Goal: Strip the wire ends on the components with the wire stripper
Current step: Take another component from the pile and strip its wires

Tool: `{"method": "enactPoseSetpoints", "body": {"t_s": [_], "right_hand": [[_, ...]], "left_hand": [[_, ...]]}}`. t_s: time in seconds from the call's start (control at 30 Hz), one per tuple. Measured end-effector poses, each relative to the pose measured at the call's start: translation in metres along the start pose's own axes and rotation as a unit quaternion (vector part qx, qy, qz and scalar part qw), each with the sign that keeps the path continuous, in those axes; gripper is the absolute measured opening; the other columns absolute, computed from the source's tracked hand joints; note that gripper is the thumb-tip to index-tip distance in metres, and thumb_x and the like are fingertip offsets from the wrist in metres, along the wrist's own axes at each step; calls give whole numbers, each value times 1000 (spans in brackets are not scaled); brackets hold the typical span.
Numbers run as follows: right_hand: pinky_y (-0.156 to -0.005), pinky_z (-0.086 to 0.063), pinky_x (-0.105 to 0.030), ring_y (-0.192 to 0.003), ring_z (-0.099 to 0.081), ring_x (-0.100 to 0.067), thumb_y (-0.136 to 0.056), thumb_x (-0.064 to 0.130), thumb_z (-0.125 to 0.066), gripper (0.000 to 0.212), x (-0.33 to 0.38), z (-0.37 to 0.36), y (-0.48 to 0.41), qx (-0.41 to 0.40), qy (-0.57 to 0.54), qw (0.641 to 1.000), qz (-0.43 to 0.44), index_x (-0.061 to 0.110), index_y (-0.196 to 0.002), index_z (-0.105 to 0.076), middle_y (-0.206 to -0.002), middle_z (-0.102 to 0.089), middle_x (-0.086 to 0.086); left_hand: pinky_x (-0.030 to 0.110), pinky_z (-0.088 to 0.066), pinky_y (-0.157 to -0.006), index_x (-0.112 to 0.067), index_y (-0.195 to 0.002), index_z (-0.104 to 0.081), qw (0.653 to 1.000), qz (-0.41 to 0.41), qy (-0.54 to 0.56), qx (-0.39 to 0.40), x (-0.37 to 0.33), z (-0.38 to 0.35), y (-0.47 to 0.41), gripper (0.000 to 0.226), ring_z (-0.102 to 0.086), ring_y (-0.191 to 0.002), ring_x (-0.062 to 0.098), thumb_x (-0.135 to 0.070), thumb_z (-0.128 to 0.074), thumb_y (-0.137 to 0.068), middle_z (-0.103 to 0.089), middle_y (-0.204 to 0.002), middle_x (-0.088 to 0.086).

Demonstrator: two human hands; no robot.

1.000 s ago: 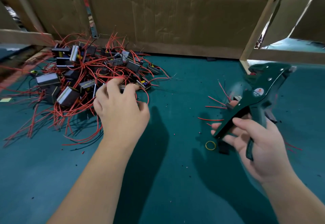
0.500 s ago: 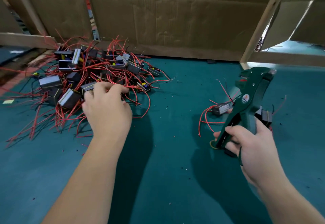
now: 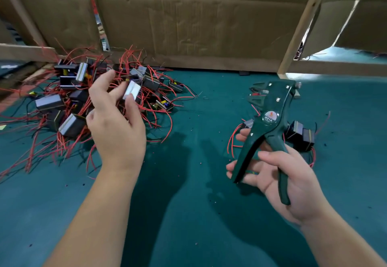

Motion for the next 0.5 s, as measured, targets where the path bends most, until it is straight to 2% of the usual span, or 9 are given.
{"method": "enactPoseSetpoints", "body": {"t_s": [0.03, 0.07, 0.13, 0.2, 0.23, 0.3, 0.37, 0.43, 0.5], "right_hand": [[-69, -54, -56, -73, -61, -45, -70, 8, -49, 42, 0, -1, 0, 8, -7, 1000, -10, 3, -110, -61, -111, -61, -16], [-69, -54, -57, -74, -60, -46, -70, 9, -49, 45, 0, -1, 1, 18, -14, 1000, -19, 1, -112, -60, -114, -60, -17], [-68, -53, -57, -75, -60, -47, -67, 11, -57, 54, 0, -2, 1, 45, -34, 998, -41, -4, -119, -54, -122, -57, -18], [-69, -52, -56, -76, -60, -47, -57, 16, -75, 76, 0, -3, 1, 81, -72, 992, -70, -7, -125, -49, -130, -52, -19], [-70, -52, -56, -77, -60, -46, -53, 20, -80, 83, 0, -4, 1, 95, -92, 987, -86, -6, -126, -50, -134, -49, -21], [-71, -52, -56, -78, -62, -44, -49, 23, -83, 81, 0, -6, 2, 111, -120, 980, -109, -3, -122, -58, -140, -44, -24], [-71, -53, -56, -78, -63, -43, -48, 22, -83, 76, 1, -8, 2, 114, -134, 977, -118, 0, -118, -63, -141, -43, -25], [-70, -53, -55, -77, -64, -43, -46, 21, -83, 76, 2, -8, 1, 108, -147, 976, -118, 0, -117, -64, -141, -43, -26], [-69, -53, -54, -76, -64, -43, -45, 20, -84, 78, 3, -8, 1, 101, -151, 976, -116, 0, -118, -63, -141, -43, -26]], "left_hand": [[47, -45, -98, -3, -131, -41, 1000, -22, 13, -3, -3, -1, 2, 38, -59, -112, 14, -10, -50, -95, -58, -118, -2], [49, -47, -95, -1, -130, -43, 998, -52, 31, -1, -7, -3, 3, 38, -58, -112, 17, -8, -52, -94, -53, -120, -3], [39, -49, -94, 2, -128, -46, 992, -114, 60, 13, -14, -7, 7, 40, -50, -116, 18, -3, -59, -90, -43, -125, 1], [29, -48, -93, -1, -127, -49, 986, -131, 89, 51, -20, -12, 13, 48, -41, -122, 7, 2, -67, -82, -41, -127, 7], [30, -48, -95, -5, -127, -49, 984, -118, 101, 83, -23, -14, 16, 53, -38, -124, 3, 3, -69, -79, -41, -129, 10], [38, -46, -98, -13, -131, -48, 981, -63, 92, 157, -26, -20, 23, 62, -41, -124, 6, 3, -69, -75, -43, -132, 9], [35, -40, -100, -22, -139, -41, 971, 25, 58, 229, -26, -24, 29, 72, -48, -113, 4, 0, -67, -76, -51, -129, -4], [34, -30, -102, -28, -143, -35, 959, 82, -16, 271, -23, -28, 32, 76, -47, -112, 9, -4, -65, -78, -58, -123, -14], [34, -16, -97, -31, -141, -36, 952, 72, -137, 262, -21, -27, 33, 73, -38, -113, 14, -10, -64, -77, -61, -118, -19]]}}
Point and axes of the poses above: each hand's wrist, its own y-axis away from the middle knuckle, its own z-axis out of the back of the hand, x = y × z, the point moved 1 cm from there along -y, towards the middle knuckle
